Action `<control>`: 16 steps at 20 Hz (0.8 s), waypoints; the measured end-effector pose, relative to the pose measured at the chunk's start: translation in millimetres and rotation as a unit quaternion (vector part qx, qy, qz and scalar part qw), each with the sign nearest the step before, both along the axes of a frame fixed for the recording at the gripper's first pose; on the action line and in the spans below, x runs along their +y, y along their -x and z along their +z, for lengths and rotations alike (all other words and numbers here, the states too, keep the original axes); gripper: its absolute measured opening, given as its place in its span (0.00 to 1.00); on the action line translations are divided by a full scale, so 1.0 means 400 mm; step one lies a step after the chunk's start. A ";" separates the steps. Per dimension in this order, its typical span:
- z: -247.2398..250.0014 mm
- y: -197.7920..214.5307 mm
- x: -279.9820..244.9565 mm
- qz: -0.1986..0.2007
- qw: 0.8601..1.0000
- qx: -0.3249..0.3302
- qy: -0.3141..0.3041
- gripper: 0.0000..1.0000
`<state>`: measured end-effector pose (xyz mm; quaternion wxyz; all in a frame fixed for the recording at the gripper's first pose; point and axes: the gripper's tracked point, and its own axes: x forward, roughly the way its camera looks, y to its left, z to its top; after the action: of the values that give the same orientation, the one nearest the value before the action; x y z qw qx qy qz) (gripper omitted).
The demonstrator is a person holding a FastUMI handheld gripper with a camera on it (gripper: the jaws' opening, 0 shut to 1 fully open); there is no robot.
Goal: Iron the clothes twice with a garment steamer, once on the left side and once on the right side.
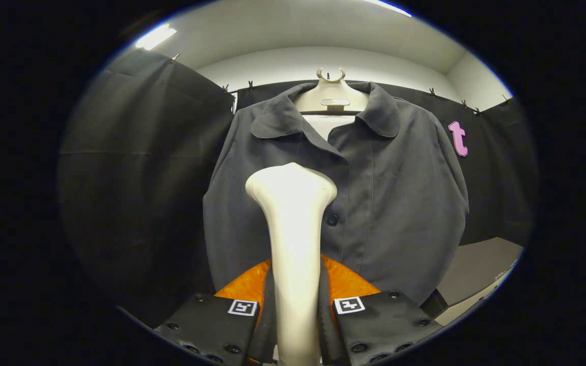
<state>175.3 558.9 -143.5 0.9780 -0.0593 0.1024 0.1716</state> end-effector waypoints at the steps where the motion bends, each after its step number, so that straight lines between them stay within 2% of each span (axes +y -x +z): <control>1: -0.014 0.006 -0.005 0.000 1.000 0.005 0.003 0.41; 10: -0.094 0.065 -0.013 0.006 0.999 0.030 0.021 0.41; 16: -0.197 0.106 -0.005 0.020 0.997 0.064 0.047 0.41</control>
<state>132.8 556.9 -222.5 0.9619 -0.0967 0.1713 0.1899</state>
